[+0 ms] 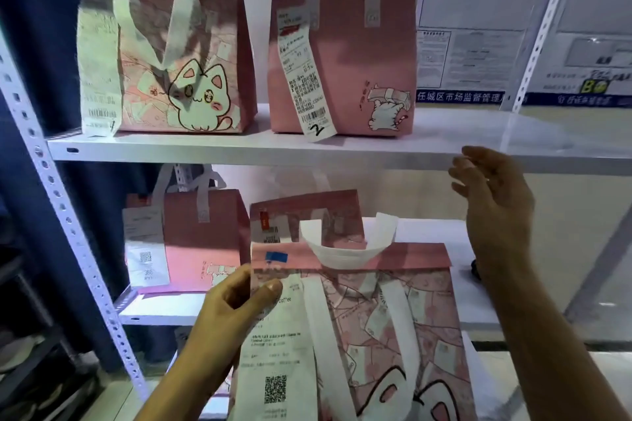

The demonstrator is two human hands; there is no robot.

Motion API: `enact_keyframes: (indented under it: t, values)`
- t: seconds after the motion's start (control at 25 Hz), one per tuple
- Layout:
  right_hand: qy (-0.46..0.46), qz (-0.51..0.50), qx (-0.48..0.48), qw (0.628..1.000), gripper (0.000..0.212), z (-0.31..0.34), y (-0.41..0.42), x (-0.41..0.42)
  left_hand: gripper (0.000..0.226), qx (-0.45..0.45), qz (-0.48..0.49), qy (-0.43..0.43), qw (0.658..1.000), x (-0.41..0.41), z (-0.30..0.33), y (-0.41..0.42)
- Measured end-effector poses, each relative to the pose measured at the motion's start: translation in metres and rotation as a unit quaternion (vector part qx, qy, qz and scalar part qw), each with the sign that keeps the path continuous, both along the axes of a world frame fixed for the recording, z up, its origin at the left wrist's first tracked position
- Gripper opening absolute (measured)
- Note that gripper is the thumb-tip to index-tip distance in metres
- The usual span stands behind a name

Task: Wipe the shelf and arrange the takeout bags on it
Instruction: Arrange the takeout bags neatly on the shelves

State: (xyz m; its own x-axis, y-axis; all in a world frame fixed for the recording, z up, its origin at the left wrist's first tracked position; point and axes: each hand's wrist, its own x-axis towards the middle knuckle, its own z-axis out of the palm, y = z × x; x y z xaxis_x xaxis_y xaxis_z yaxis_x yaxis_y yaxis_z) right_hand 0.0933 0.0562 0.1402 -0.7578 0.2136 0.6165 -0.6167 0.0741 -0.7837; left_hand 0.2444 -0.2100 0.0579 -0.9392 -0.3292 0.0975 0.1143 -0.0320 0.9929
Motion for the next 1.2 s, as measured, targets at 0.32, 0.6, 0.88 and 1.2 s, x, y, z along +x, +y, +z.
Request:
enact_keyframes:
  t: [0.32,0.6,0.88,1.2]
  values:
    - [-0.240,0.206,0.056,0.947,0.043,-0.127,0.027,0.094,0.018,0.000,0.001,-0.051,0.999,0.023,-0.058,0.013]
    - [-0.396,0.183,0.013,0.900,0.039,-0.188,0.030,0.153,0.016,0.012,-0.021,-0.108,0.994,0.066,-0.100,0.017]
    - [-0.413,0.119,-0.009,0.903,0.029,-0.213,0.029,0.208,0.011,-0.004,-0.028,-0.118,0.993,0.106,-0.129,0.026]
    - [-0.375,0.096,0.006,0.922,0.068,-0.225,0.055,0.211,0.034,-0.058,-0.049,-0.148,0.986,0.118,-0.145,0.045]
